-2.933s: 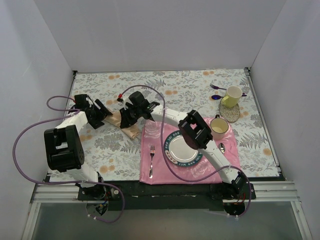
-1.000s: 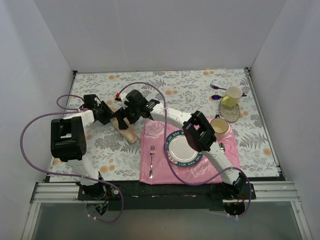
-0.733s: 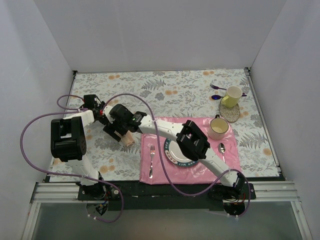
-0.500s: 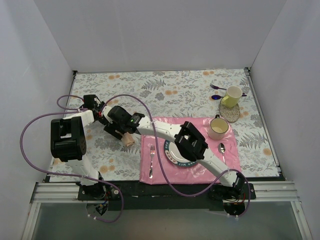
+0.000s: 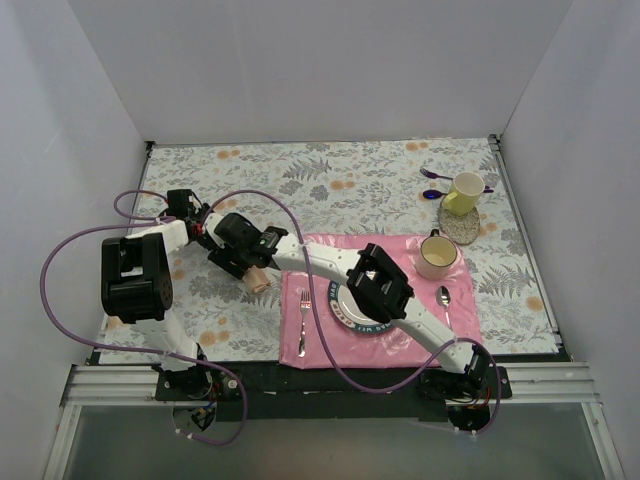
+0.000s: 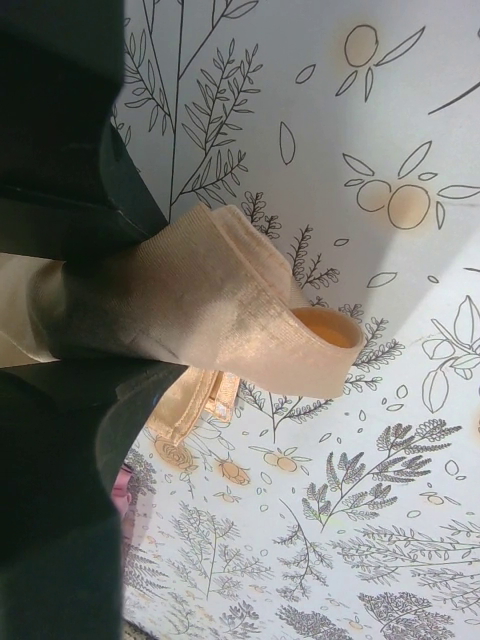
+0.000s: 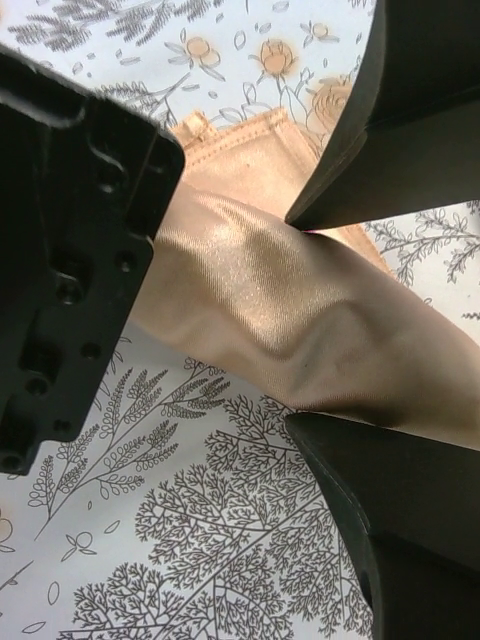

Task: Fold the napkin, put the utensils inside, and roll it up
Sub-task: Roll the napkin with the utensil

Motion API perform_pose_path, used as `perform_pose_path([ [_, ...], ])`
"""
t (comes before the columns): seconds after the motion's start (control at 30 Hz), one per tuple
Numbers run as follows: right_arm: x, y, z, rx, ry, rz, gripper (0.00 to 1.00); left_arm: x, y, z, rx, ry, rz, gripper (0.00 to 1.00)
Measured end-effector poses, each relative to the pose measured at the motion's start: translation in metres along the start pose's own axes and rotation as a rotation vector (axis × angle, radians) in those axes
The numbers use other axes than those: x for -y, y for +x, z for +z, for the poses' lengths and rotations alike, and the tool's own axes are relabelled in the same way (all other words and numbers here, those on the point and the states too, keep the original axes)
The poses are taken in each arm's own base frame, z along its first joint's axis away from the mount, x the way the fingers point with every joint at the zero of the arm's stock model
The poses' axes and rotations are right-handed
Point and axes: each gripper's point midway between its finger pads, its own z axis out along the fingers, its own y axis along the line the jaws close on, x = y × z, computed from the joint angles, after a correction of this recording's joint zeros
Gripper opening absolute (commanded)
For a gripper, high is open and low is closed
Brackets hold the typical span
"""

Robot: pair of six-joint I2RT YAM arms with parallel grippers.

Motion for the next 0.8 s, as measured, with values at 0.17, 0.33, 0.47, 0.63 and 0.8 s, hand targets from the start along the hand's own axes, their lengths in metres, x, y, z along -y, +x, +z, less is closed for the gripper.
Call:
perform_pose_path([
  [0.17, -0.002, 0.006, 0.006, -0.011, -0.018, 0.032, 0.57, 0.001, 0.0, 0.0, -0.002, 0.004, -0.001, 0.44],
  [0.33, 0.003, 0.009, 0.01, -0.005, -0.039, 0.077, 0.4, 0.005, 0.0, -0.002, -0.004, 0.022, 0.0, 0.55],
  [0.47, 0.007, 0.012, 0.016, 0.019, -0.097, 0.15, 0.29, 0.007, 0.0, -0.006, -0.004, 0.032, 0.001, 0.61],
  [0.63, 0.016, 0.012, 0.018, 0.073, -0.231, 0.277, 0.22, 0.0, 0.007, -0.019, -0.016, 0.019, -0.014, 0.65],
  [0.8, 0.023, 0.013, 0.013, 0.116, -0.415, 0.402, 0.21, 0.0, 0.01, -0.029, -0.027, 0.033, -0.028, 0.66],
])
